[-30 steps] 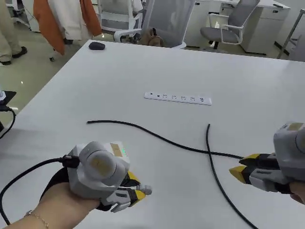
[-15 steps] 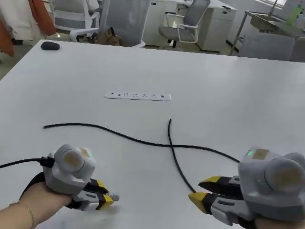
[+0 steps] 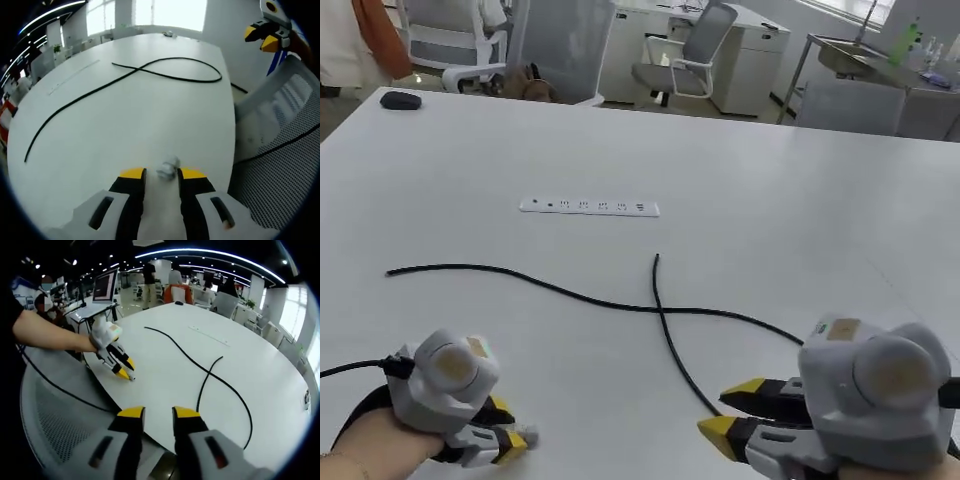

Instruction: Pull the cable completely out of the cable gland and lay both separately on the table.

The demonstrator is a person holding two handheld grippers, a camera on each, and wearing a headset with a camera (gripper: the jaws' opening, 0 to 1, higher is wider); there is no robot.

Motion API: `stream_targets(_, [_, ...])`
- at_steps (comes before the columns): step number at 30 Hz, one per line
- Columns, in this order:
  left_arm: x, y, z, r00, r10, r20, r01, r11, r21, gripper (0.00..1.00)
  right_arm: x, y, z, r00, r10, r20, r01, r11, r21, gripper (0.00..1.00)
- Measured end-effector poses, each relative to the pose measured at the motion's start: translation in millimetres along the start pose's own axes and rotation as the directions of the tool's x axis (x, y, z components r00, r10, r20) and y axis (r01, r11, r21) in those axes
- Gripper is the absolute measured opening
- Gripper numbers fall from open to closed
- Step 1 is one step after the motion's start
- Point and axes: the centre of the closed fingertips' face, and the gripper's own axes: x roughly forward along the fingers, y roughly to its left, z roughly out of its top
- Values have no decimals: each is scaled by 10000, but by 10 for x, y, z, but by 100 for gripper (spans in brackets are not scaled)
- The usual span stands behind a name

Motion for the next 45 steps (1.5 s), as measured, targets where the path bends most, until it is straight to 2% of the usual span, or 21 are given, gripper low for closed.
stream_targets(3, [-157, -9, 105, 9995, -184, 262, 187, 9998, -88, 35, 22, 23, 18, 9999, 154, 41, -155, 9997, 202, 22])
stream_targets(6, [-310, -34, 118, 9993, -364, 60, 363, 9993, 104, 38, 52, 68, 18, 9991, 402, -113, -401, 9991, 141, 23])
stream_targets(8, [-470, -11, 126, 9998, -144, -138, 147, 9996, 225, 38, 68, 84, 7, 9984, 517, -210, -514, 9986, 103, 25])
stream_targets(9, [-600, 1, 153, 10000, 10, -44, -8, 9992, 393, 39, 86, 104, -9, 9972, 666, -331, -662, 9977, 116, 26])
stream_targets(10, [-742, -12, 214, 9993, 65, 375, -85, 9985, 539, 40, 109, 121, -27, 9957, 827, -427, -819, 9965, 184, 28])
stream_targets(13, [-1075, -114, 258, 9972, -178, 724, 183, 9998, -69, 49, 155, 171, -88, 9890, 1287, -725, -1282, 9917, 120, 30])
stream_targets(17, [-1519, -239, 252, 9933, -177, 1138, 196, 9997, -157, 49, 187, 166, -207, 9790, 1647, -1202, -1626, 9863, 272, 36])
stream_targets(20, [-1714, -236, 209, 9900, 428, 1347, -344, 9973, -643, 50, 173, 157, -252, 9736, 1871, -1306, -1828, 9822, 443, 38])
stream_targets(23, [-1915, -248, 153, 9720, 952, 2147, -524, 9791, -1967, 50, 89, 110, -305, 9722, 1930, -1325, -1827, 9794, 859, 40])
stream_targets(25, [-1959, -229, 66, 9677, 1214, 2210, -646, 9667, -2477, 52, 51, 85, -329, 9742, 1884, -1240, -1748, 9781, 1130, 40])
stream_targets(26, [-1978, -190, -16, 9652, 1547, 2108, -898, 9533, -2885, 53, 28, 80, -346, 9751, 1893, -1156, -1732, 9754, 1362, 40])
stream_targets(29, [-2010, -164, -203, 9643, 2006, 1731, -1380, 9380, -3180, 53, -3, 63, -400, 9775, 1869, -975, -1635, 9641, 2094, 40])
stream_targets(32, [-2043, -138, -352, 9544, 2594, 1475, -1950, 9163, -3498, 55, -16, 26, -448, 9840, 1604, -770, -1371, 9594, 2464, 40])
stream_targets(33, [-2044, -141, -361, 9530, 2644, 1479, -1964, 9109, -3629, 56, -14, 30, -448, 9847, 1595, -696, -1372, 9576, 2534, 41])
stream_targets(34, [-2044, -151, -374, 9492, 2748, 1535, -1947, 8957, -3998, 55, -10, 50, -455, 9847, 1643, -583, -1426, 9515, 2727, 41])
stream_targets(36, [-2026, -193, -400, 9466, 2790, 1615, -1927, 8912, -4106, 55, 8, 115, -486, 9832, 1786, -378, -1562, 9301, 3325, 41])
stream_targets(38, [-1989, -210, -407, 9379, 2942, 1838, -1865, 8744, -4480, 55, 46, 128, -514, 9852, 1697, -233, -1502, 9212, 3589, 43])
stream_targets(40, [-1922, -228, -446, 9377, 2972, 1799, -1814, 8604, -4762, 55, 77, 126, -518, 9879, 1537, -227, -1317, 9063, 4015, 49])
stream_targets(41, [-1883, -247, -488, 9445, 2914, 1519, -1881, 8584, -4773, 55, 96, 123, -506, 9897, 1422, -174, -1214, 8971, 4248, 53])
stream_targets(43, [-1856, -260, -487, 9470, 2876, 1429, -1957, 8695, -4534, 55, 120, 165, -475, 9876, 1565, -132, -1367, 8978, 4186, 57])
stream_targets(45, [-1858, -253, -481, 9474, 2865, 1430, -1942, 8692, -4547, 54, 138, 220, -473, 9841, 1746, -310, -1483, 9061, 3963, 56])
